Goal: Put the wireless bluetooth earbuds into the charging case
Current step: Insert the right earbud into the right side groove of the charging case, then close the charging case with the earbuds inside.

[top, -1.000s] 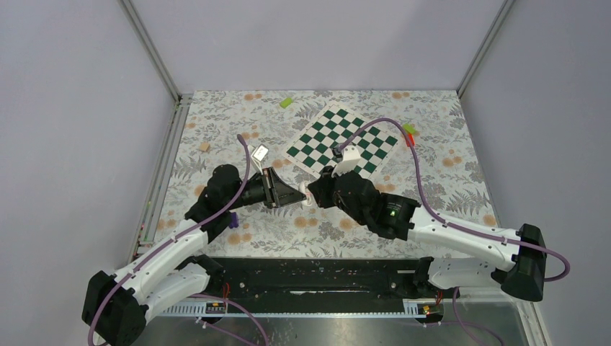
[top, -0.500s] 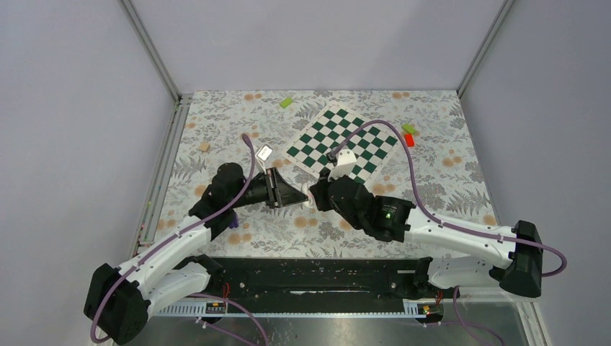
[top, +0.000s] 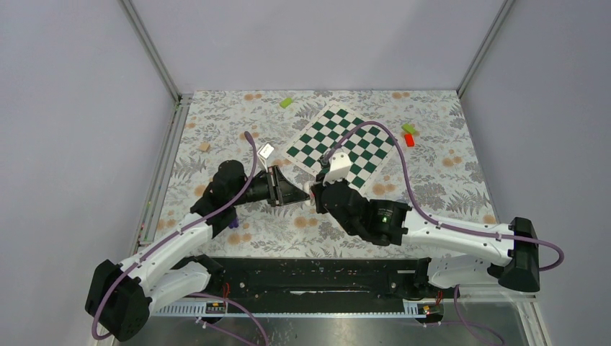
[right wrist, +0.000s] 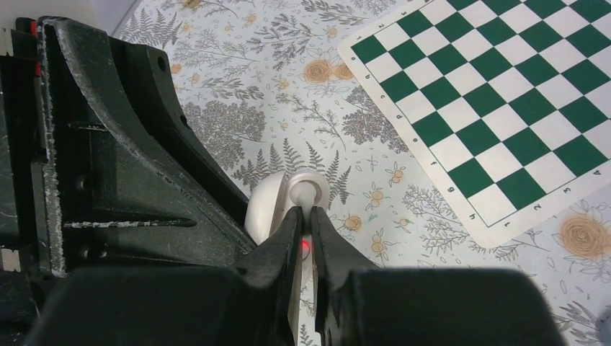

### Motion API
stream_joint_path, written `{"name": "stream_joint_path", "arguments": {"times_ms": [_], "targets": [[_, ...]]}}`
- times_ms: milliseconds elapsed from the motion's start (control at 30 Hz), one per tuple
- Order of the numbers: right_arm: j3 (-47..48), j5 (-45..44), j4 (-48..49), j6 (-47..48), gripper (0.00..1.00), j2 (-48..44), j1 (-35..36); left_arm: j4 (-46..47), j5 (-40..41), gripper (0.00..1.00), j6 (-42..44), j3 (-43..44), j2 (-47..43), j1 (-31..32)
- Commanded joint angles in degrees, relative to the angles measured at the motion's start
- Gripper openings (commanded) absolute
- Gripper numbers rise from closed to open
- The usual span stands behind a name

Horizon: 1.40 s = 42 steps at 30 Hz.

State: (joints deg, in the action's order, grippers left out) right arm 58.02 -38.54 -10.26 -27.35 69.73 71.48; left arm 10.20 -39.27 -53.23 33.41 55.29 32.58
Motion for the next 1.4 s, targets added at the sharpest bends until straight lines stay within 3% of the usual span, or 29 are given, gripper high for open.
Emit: {"name": "stream_joint_path", "arguments": {"times_ms": [0, 400, 567, 900, 1100, 1367], "targets": [[1.91, -2.5, -2.23, 0.99, 0.0, 1.38, 1.68, 7.48, -2.35, 0.0, -0.43, 4.39, -0.96, 0.25], [3.67, -1.29, -2.26, 0.45, 0.0, 2.49, 2.35, 7.12, -1.95, 0.0, -0.39, 4.09, -1.67, 0.22], [3.39, 0.19, -2.03, -0.86, 0.18, 0.85, 2.41, 7.21, -2.53, 0.0, -0.32, 4.23, -1.34, 0.27], [2.74, 1.12, -1.32, -1.55, 0.35, -1.79, 2.42, 7.38, -2.84, 0.0, -0.56, 4.11, -1.24, 0.28], [2.74, 0.49, -1.54, -1.38, 0.57, -5.07, 2.35, 6.28, -2.92, 0.0, 0.29, 4.0, -0.9, 0.24], [1.35, -1.12, -0.83, -1.74, 0.66, -11.42, 2.36, 4.75, -3.14, 0.0, 2.0, 4.04, -0.17, 0.22]]}}
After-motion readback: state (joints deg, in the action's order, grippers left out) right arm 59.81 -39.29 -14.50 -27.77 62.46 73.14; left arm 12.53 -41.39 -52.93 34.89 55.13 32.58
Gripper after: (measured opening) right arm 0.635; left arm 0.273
